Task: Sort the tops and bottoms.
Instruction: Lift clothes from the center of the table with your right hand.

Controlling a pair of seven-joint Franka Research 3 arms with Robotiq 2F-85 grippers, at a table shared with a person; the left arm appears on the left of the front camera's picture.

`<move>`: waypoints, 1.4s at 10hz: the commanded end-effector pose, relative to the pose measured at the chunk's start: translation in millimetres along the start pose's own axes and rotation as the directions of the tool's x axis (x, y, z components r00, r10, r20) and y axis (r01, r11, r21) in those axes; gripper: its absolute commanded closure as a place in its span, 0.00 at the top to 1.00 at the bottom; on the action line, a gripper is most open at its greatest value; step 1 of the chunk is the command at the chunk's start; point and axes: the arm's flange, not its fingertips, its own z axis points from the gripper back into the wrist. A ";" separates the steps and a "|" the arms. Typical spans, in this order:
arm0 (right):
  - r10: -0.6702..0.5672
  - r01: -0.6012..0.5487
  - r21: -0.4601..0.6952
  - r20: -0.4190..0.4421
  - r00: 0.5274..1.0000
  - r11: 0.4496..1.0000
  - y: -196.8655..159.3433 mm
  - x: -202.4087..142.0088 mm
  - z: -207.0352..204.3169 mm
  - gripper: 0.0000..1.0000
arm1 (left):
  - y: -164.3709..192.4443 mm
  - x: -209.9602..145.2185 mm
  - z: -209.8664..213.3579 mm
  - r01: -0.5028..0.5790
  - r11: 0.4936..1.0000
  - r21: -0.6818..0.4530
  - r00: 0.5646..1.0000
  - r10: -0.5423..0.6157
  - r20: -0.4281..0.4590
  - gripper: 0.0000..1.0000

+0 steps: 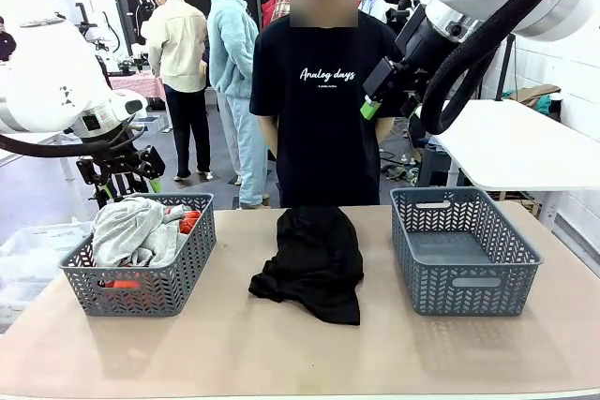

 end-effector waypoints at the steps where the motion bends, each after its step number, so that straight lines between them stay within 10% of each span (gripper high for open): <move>1: 0.007 -0.007 -0.004 -0.007 1.000 1.000 -1.8 -0.9 -0.7 1.00 | -0.3 0.0 0.4 0.000 1.000 0.000 1.000 0.000 0.001 1.00; 6: 0.007 -0.007 -0.004 -0.007 1.000 1.000 -1.8 -0.9 -0.7 1.00 | 0.0 0.0 0.0 0.000 1.000 0.000 1.000 0.000 0.000 1.00; 7: 0.007 -0.007 -0.004 -0.007 1.000 1.000 -1.8 -0.9 -0.7 1.00 | -6.9 -20.2 23.5 0.120 0.993 0.022 0.983 -0.122 0.140 1.00; 10: 0.007 -0.007 -0.004 -0.007 1.000 1.000 -1.8 -0.9 -0.7 1.00 | 0.8 -63.7 112.5 0.459 0.883 -0.099 0.847 -0.402 0.347 1.00; 14: 0.007 -0.007 -0.004 -0.007 1.000 1.000 -1.8 -0.9 -0.7 1.00 | 22.7 -104.3 151.7 0.643 0.744 -0.182 0.738 -0.537 0.410 1.00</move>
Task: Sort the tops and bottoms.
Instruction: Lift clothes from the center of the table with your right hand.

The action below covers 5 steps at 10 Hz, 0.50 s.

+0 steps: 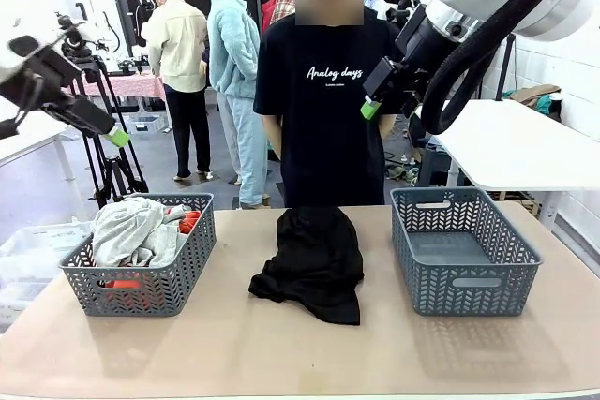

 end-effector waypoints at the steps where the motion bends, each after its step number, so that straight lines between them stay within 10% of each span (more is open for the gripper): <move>1: 0.007 -0.007 -0.004 -0.007 1.000 1.000 -1.6 -1.0 -0.8 1.00 | 0.6 -11.1 -1.1 0.022 0.995 -0.096 1.000 -0.022 0.001 1.00; 5: 0.000 0.000 0.000 0.000 1.000 1.000 0.1 0.0 0.0 1.00 | -0.3 -7.2 3.6 0.014 0.999 -0.044 1.000 -0.013 0.001 1.00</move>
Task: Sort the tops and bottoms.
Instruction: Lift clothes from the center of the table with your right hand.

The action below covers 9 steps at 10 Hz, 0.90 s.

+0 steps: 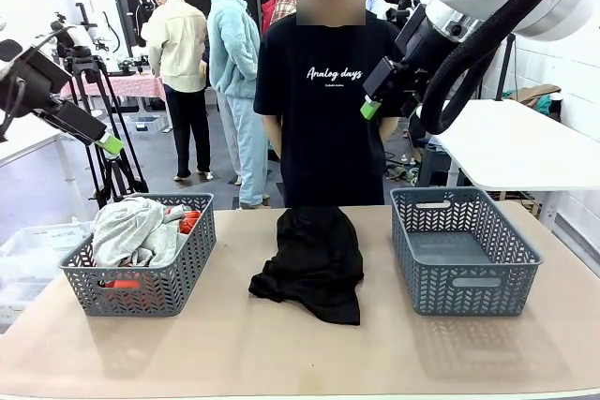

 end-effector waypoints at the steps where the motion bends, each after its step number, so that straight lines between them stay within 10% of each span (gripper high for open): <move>1: 0.096 -0.086 0.149 -0.062 0.993 0.985 8.1 6.7 -12.0 1.00 | 1.1 1.4 1.6 -0.001 1.000 0.007 1.000 0.001 0.012 1.00; 9: 0.320 -0.233 0.310 -0.272 0.907 0.922 -14.8 15.3 -245.1 1.00 | 1.1 1.4 1.6 -0.001 1.000 0.007 1.000 0.001 0.012 1.00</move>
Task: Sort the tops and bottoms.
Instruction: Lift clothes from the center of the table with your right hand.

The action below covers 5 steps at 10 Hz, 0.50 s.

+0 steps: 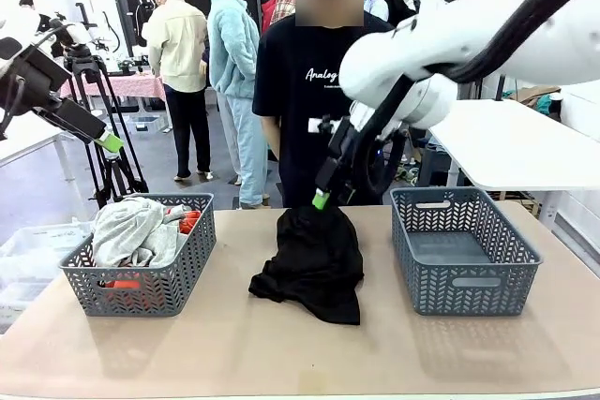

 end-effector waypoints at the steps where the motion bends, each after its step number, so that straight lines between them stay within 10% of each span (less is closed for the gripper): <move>1: 0.072 -0.072 0.013 -0.020 0.997 0.997 -8.7 5.5 -24.5 1.00 | 1.0 0.1 0.0 -0.002 1.000 0.004 1.000 0.002 0.009 1.00; 5: 0.094 -0.090 0.070 -0.049 0.994 0.993 -25.5 5.3 -61.3 1.00 | 1.0 0.1 0.0 -0.002 1.000 0.004 1.000 0.002 0.009 1.00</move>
